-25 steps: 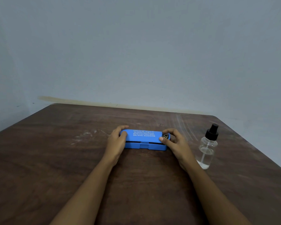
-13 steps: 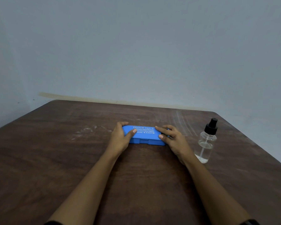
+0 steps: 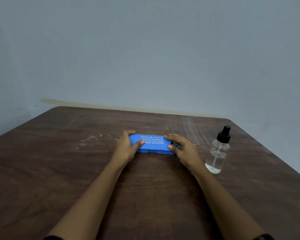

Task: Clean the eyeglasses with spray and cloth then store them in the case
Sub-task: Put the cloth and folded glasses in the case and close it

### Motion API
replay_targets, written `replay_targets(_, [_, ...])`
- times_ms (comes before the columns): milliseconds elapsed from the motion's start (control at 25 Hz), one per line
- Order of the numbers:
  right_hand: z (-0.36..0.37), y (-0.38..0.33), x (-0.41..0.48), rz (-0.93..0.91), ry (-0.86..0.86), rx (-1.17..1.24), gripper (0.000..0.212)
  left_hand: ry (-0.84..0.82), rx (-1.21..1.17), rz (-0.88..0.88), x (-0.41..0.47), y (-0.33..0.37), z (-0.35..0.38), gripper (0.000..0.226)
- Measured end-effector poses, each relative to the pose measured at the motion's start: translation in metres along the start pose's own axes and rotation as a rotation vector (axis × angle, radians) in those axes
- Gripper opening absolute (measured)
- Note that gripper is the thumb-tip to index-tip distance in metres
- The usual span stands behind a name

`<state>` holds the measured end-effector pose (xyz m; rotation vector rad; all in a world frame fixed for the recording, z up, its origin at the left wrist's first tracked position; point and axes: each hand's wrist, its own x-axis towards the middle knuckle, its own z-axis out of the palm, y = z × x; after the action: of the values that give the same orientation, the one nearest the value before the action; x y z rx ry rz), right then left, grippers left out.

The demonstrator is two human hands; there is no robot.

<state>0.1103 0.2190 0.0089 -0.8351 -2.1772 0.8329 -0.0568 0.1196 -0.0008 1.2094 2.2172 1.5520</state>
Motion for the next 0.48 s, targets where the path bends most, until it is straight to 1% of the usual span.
replay_targets(240, [0.0021,-0.0015,-0.0015,0.012,0.016,0.029,0.037,0.031,0.05,0.043,-0.0007,-0.001,0.0025,0.049])
replay_targets(320, [0.0022,-0.0009,-0.0031,0.014,0.003,0.002,0.039,0.046,0.082,0.06,-0.0025,-0.0011,0.0043,0.049])
replay_targets(400, [0.0019,-0.0004,-0.0041,0.009,0.018,-0.032,0.045,0.053,0.086,0.054,-0.0034,-0.0003,0.004,0.051])
replay_targets(480, [0.0008,-0.0015,-0.0064,0.05,0.054,0.021,0.053,0.057,0.078,0.048,-0.0048,0.0004,0.0033,0.052])
